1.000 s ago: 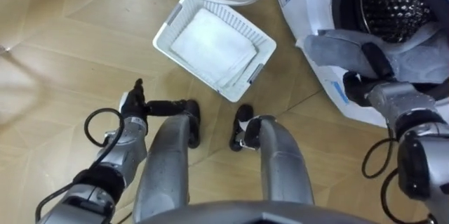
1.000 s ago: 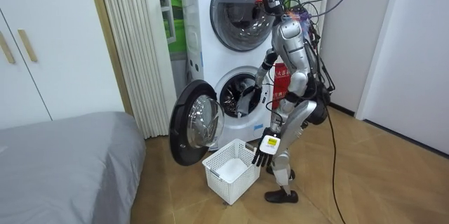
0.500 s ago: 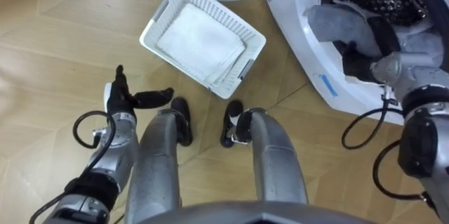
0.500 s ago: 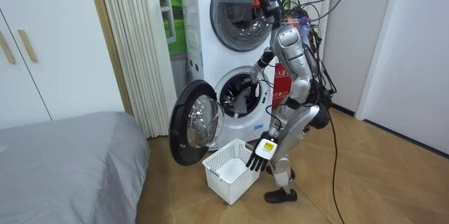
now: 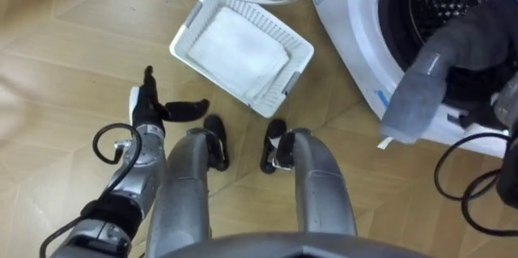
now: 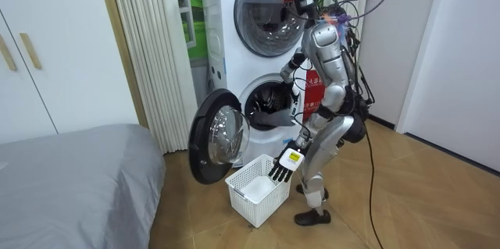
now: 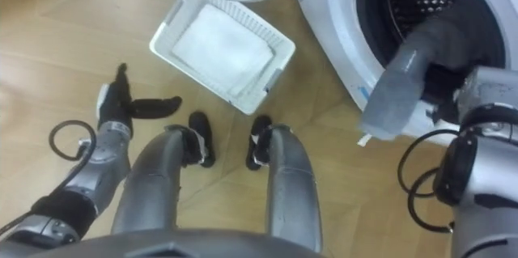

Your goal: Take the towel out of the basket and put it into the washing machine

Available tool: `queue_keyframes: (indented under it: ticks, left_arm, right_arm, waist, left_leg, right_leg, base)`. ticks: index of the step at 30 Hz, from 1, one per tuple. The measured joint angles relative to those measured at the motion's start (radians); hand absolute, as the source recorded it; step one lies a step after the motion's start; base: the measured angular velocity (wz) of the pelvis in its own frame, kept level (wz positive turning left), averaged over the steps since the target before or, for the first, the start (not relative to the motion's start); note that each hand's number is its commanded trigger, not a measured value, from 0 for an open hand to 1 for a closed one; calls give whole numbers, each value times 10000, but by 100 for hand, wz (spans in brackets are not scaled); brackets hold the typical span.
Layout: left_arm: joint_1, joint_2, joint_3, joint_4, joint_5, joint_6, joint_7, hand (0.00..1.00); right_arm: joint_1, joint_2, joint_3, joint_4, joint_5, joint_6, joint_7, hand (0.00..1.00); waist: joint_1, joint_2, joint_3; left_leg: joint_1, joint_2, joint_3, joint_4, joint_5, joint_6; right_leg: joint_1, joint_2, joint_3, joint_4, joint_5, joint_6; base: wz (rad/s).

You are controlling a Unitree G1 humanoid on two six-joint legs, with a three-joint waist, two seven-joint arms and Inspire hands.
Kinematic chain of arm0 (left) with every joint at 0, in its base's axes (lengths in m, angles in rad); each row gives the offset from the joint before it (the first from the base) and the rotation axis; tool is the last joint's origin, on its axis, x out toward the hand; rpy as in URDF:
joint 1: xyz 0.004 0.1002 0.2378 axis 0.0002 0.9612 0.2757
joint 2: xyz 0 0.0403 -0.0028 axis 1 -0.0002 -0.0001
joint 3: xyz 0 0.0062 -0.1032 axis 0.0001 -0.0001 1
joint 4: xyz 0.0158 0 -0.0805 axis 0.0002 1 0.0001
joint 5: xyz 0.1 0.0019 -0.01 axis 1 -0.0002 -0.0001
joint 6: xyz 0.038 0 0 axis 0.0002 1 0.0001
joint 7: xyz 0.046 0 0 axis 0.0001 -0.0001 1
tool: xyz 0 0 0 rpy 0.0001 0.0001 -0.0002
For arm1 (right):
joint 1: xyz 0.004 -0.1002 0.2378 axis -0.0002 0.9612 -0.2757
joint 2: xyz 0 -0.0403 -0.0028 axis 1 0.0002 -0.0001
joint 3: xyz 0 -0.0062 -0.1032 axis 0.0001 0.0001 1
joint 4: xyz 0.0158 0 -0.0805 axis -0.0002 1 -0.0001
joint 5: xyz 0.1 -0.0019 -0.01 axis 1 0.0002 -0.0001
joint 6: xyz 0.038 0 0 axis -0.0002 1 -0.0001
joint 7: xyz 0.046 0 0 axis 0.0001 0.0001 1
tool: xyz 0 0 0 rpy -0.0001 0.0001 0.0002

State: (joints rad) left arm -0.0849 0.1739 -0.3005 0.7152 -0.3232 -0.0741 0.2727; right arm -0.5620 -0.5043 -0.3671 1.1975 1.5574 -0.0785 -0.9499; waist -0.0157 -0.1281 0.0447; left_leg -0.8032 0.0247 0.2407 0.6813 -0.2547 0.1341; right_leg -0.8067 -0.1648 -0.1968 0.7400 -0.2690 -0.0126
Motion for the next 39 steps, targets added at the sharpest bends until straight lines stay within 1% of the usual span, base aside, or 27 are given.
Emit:
queue_keyframes:
  ticks: [1, 3, 4, 6, 10, 12, 13, 15, 16, 17, 18, 21, 22, 24, 25, 27, 28, 29, 30, 31, 32, 33, 34, 35, 36, 38, 39]
  left_arm:
    - [23, -52, -11, 28, -1, 0, -41, 0]
    - [25, -189, -14, 206, -3, -11, -165, 0]
    - [-1, -203, -17, 301, 1, -34, -195, 0]
    - [-143, -192, -104, 618, 2, -104, -211, 0]
    - [-232, -149, -180, 779, 6, -158, -299, 0]
    - [-375, -149, -210, 978, 16, -171, -387, 0]
    - [-486, -149, -251, 1117, 19, -188, -443, 0]
    - [-551, -148, -383, 1222, 17, -205, -489, 0]
    - [-549, -149, -386, 1235, 16, -205, -490, 0]
    - [-541, -150, -386, 1252, 17, -208, -490, 0]
    - [-543, -145, -382, 1254, 17, -212, -490, 0]
    - [-547, -145, -375, 1257, 85, -225, -492, 0]
    - [-548, -147, -374, 1269, 108, -251, -493, 0]
    - [-554, -145, -365, 1395, 108, -414, -494, 0]
    - [-593, -150, -330, 1577, 122, -471, -516, 0]
    - [-459, -110, -141, 1774, 116, -491, -599, 0]
    - [-408, -69, -150, 1773, 116, -493, -599, 0]
    - [-327, -13, -114, 1790, 119, -517, -601, 0]
    - [-207, -9, -58, 1915, 120, -578, -601, 0]
    - [-189, -12, -52, 1997, 117, -584, -601, 0]
    - [-163, -12, -48, 2141, 121, -592, -611, 0]
    - [-88, -22, -29, 2272, 152, -609, -627, 0]
    - [-62, -23, -12, 2340, 227, -609, -631, 0]
    - [8, -26, 122, 2513, 351, -642, -657, 0]
    - [68, -25, 226, 2588, 405, -656, -657, 0]
    - [279, -3, 650, 2911, 439, -903, -629, 0]
    - [389, 12, 853, 3037, 519, -1012, -591, 0]
  right_arm:
    - [19, 1, 14, -32, 112, -149, -107, 0]
    - [116, 3, 17, -278, 306, -561, -489, 0]
    - [145, 7, 16, -301, 327, -651, -551, 0]
    - [168, 43, 15, -304, 443, -1002, -793, 0]
    - [222, 110, 22, -314, 447, -1319, -868, 0]
    - [329, 181, 257, -315, 478, -1534, -836, 0]
    - [379, 239, 342, -319, 480, -1684, -773, 0]
    - [518, 274, 426, -331, 480, -1853, -584, 0]
    - [547, 286, 431, -333, 480, -1870, -518, 0]
    - [620, 299, 434, -334, 480, -1885, -412, 0]
    - [684, 300, 458, -339, 480, -1889, -344, 0]
    - [780, 307, 533, -347, 479, -1891, -272, 0]
    - [794, 314, 533, -342, 480, -1893, -264, 0]
    - [870, 386, 716, -341, 475, -1960, -196, 0]
    - [977, 496, 761, -321, 440, -2103, -3, 0]
    - [1428, 843, 764, -311, 420, -2298, 450, 0]
    - [1579, 917, 767, -316, 412, -2312, 518, 0]
    - [1906, 1087, 828, -351, 396, -2358, 669, 0]
    - [2239, 1252, 950, -346, 399, -2405, 847, 0]
    - [2405, 1324, 1038, -329, 402, -2412, 915, 0]
    - [2693, 1473, 1222, -320, 386, -2461, 1025, 0]
    - [2909, 1604, 1550, -297, 188, -2501, 1188, 0]
    - [3077, 1676, 1763, -250, 35, -2512, 1321, 0]
    - [3366, 1852, 1982, -29, -279, -2511, 1656, 0]
    - [3477, 1945, 2036, 84, -403, -2511, 1808, 0]
    - [4138, 2236, 2387, 186, -857, -2506, 2280, 0]
    - [4431, 2358, 2685, 276, -1582, -2482, 2567, 0]
  waist:
    - [22, 39, -5]
    - [116, 183, -29]
    - [155, 187, -31]
    - [228, 201, -26]
    - [239, 226, -18]
    - [241, 247, -14]
    - [240, 286, -6]
    - [241, 403, 7]
    - [241, 424, 13]
    - [242, 466, 0]
    - [244, 490, 11]
    - [245, 505, 5]
    - [245, 506, 4]
    - [299, 508, 3]
    - [372, 522, 6]
    - [415, 551, 0]
    - [424, 557, 3]
    - [467, 571, -5]
    - [493, 619, -13]
    - [511, 651, -19]
    - [521, 743, -49]
    - [547, 833, -92]
    - [519, 873, -102]
    - [508, 931, -113]
    - [512, 963, -128]
    - [513, 1084, -197]
    - [513, 1138, -222]
  left_leg:
    - [82, -24, 8, -87, 26, 2]
    - [249, -66, 31, -351, 111, 7]
    - [268, -66, 53, -406, 129, 7]
    - [269, -53, 72, -499, 139, -2]
    - [259, -36, 84, -580, 138, -3]
    - [260, -27, 86, -587, 138, -3]
    - [281, -20, 77, -615, 138, -3]
    - [404, -33, 58, -690, 138, -3]
    - [451, -40, 59, -723, 138, -3]
    - [526, -39, 58, -775, 138, -3]
    - [583, -40, 60, -804, 138, -3]
    - [640, -37, 64, -841, 137, -4]
    - [650, -38, 66, -857, 141, -10]
    - [675, -2, 64, -881, 151, -24]
    - [731, 19, 38, -946, 169, -51]
    - [1046, 14, -7, -1121, 185, -75]
    - [1146, 1, -4, -1186, 191, -83]
    - [1338, -4, 6, -1293, 193, -90]
    - [1520, -5, 1, -1391, 201, -102]
    - [1610, -6, 2, -1451, 206, -111]
    - [1784, 5, 4, -1544, 211, -119]
    - [1965, -10, 6, -1689, 225, -140]
    - [2074, -15, 7, -1758, 234, -152]
    - [2349, -16, 11, -1930, 257, -185]
    - [2509, -13, 9, -2033, 274, -206]
    - [3174, -14, 8, -2364, 300, -255]
    - [3418, -16, 8, -2481, 300, -278]
  right_leg:
    - [73, -5, 13, -51, 18, 21]
    - [222, 7, 18, -290, 103, 54]
    - [236, 14, 20, -334, 123, 50]
    - [246, 49, 15, -447, 149, 52]
    - [258, 88, 12, -509, 177, 87]
    - [272, 92, -5, -539, 186, 102]
    - [322, 106, -31, -611, 191, 97]
    - [478, 96, -76, -693, 215, 120]
    - [524, 96, -78, -724, 217, 123]
    - [600, 113, -81, -795, 233, 130]
    - [656, 112, -87, -819, 235, 130]
    - [712, 122, -76, -854, 242, 124]
    - [720, 122, -68, -863, 250, 126]
    - [771, 186, -38, -1010, 309, 132]
    - [857, 277, -2, -1124, 369, 127]
    - [1215, 308, -80, -1353, 403, 148]
    - [1310, 300, -85, -1396, 406, 153]
    - [1493, 323, -70, -1526, 410, 160]
    - [1691, 351, -71, -1682, 438, 171]
    - [1788, 375, -57, -1733, 456, 181]
    - [1979, 448, -1, -1897, 502, 206]
    - [2157, 452, -3, -2047, 553, 212]
    - [2265, 452, -8, -2119, 579, 217]
    - [2552, 469, -5, -2340, 625, 210]
    - [2723, 486, -13, -2483, 653, 209]
    - [3416, 607, -62, -2867, 709, 232]
    - [3656, 623, -86, -2981, 710, 233]
  base:
    - [0]
    - [0]
    - [0]
    - [0]
    - [0]
    - [0]
    - [0]
    - [0]
    - [0]
    - [0]
    - [0]
    - [0]
    - [0]
    - [-6]
    - [-6]
    - [2]
    - [0]
    - [0]
    - [-5]
    - [-5]
    - [-8]
    - [-9]
    - [-9]
    - [-5]
    - [-5]
    - [0]
    - [0]
